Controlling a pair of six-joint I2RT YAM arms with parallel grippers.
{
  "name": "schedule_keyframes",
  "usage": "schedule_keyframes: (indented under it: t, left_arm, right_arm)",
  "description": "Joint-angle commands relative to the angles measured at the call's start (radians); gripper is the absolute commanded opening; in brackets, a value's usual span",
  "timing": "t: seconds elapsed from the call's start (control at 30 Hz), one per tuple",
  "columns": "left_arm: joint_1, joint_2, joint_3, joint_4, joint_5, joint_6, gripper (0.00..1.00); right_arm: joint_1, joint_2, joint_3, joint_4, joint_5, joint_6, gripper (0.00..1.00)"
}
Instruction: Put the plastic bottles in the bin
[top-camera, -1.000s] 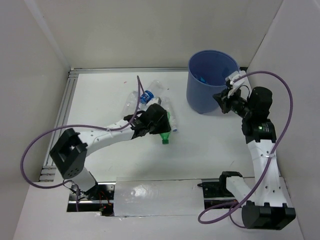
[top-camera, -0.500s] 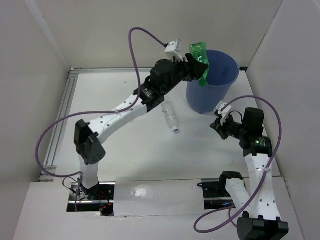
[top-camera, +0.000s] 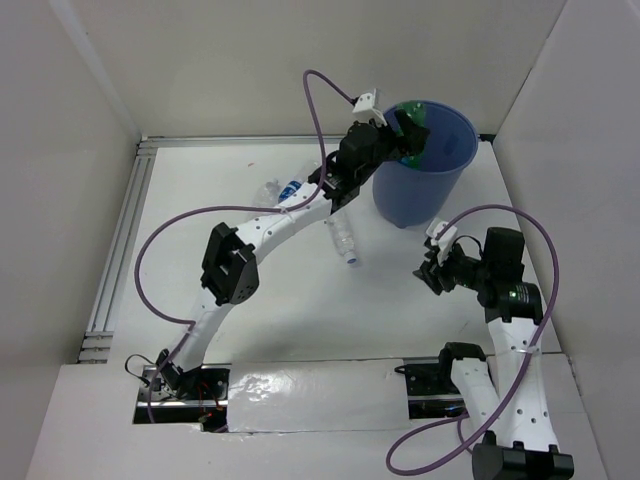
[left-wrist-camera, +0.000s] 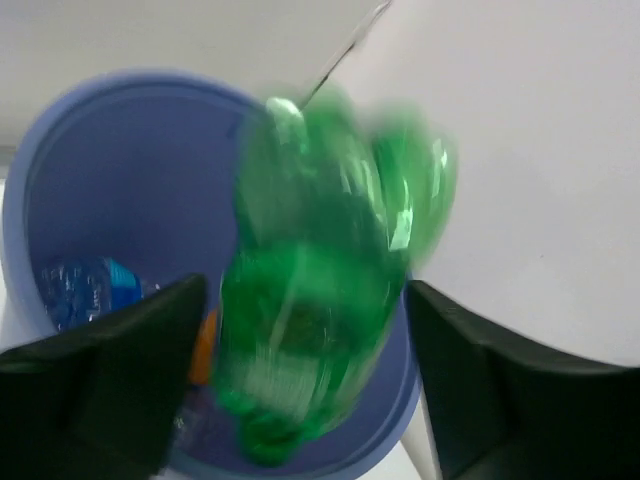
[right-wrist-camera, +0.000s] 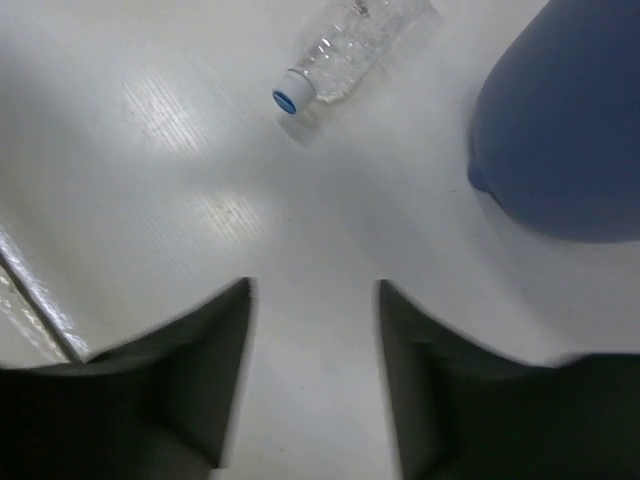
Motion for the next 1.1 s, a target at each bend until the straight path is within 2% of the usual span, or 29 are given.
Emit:
schedule_keyframes:
  t: [0.0,0.03,0.2,0.27,0.3,0.33,0.37,0.43,0.47,0.53,0.57,0.63,0.67,0.73,0.77,0.8,0.87,0.93,1.07]
  left_arm:
    - [-0.002,-0.037,0.071,0.077,-0.031,0.012,1.0]
    - [-0.002,-0.05,0.05,0.077,-0.031,0.021,1.0]
    - [0.007,-0.171,-0.005,0.077,-0.032,0.125,1.0]
    - [0.007,-0.287,-0.079,0.06,-0.072,0.179,1.0]
    - [0.007,-0.338,-0.122,0.034,-0.115,0.244,1.0]
    - [0.007,-0.393,-0.233,0.017,-0.143,0.274,1.0]
    - [0.017,-0.518,-0.305,0.001,-0.176,0.295,1.0]
    - [0.029,-0.652,-0.462,-0.062,-0.258,0.31,1.0]
    - [0.05,-0.786,-0.634,-0.087,-0.27,0.3,1.0]
    - [0.073,-0.917,-0.81,-0.157,-0.279,0.247,1.0]
    - [0.095,-0.98,-0.969,-0.191,-0.292,0.224,1.0]
    - [0.11,-1.156,-1.112,-0.263,-0.321,0.16,1.0]
    - [0.119,-1.213,-1.235,-0.338,-0.335,0.13,1.0]
    - [0.119,-1.325,-1.344,-0.395,-0.344,0.083,1.0]
    - [0.119,-1.432,-1.392,-0.418,-0.344,0.045,1.0]
    - [0.119,-1.484,-1.47,-0.472,-0.344,0.024,1.0]
    - [0.119,-1.612,-1.53,-0.522,-0.344,-0.025,1.0]
    - [0.119,-1.677,-1.585,-0.596,-0.344,-0.054,1.0]
    - [0.119,-1.751,-1.628,-0.682,-0.345,-0.103,1.0]
  right_arm:
    - [-0.004,0.014,-0.017,0.033,-0.034,-0.011,0.68]
    - [-0.004,0.015,-0.027,0.047,-0.035,0.0,0.77]
    - [0.037,0.178,-0.038,0.16,-0.077,0.079,0.81]
    - [0.089,0.24,-0.027,0.2,-0.044,0.126,0.81]
    - [0.141,0.299,-0.018,0.243,-0.009,0.168,0.81]
    - [0.174,0.329,-0.008,0.26,0.013,0.186,0.83]
    - [0.215,0.355,-0.007,0.283,0.04,0.21,0.83]
    - [0.309,0.424,0.003,0.372,0.171,0.31,0.83]
    - [0.402,0.447,0.003,0.437,0.221,0.348,0.83]
    - [0.458,0.52,0.016,0.496,0.314,0.463,0.84]
    - [0.494,0.547,0.047,0.52,0.338,0.507,0.85]
    - [0.53,0.613,0.072,0.6,0.446,0.634,0.87]
    - [0.565,0.633,0.1,0.616,0.471,0.656,0.89]
    - [0.603,0.68,0.118,0.683,0.592,0.754,0.91]
    - [0.622,0.698,0.144,0.699,0.622,0.776,0.92]
    - [0.658,0.738,0.157,0.724,0.657,0.799,0.93]
    - [0.686,0.78,0.202,0.737,0.714,0.827,0.96]
    - [0.726,0.85,0.232,0.751,0.754,0.841,0.99]
    - [0.749,1.008,0.315,0.76,0.842,0.871,0.99]
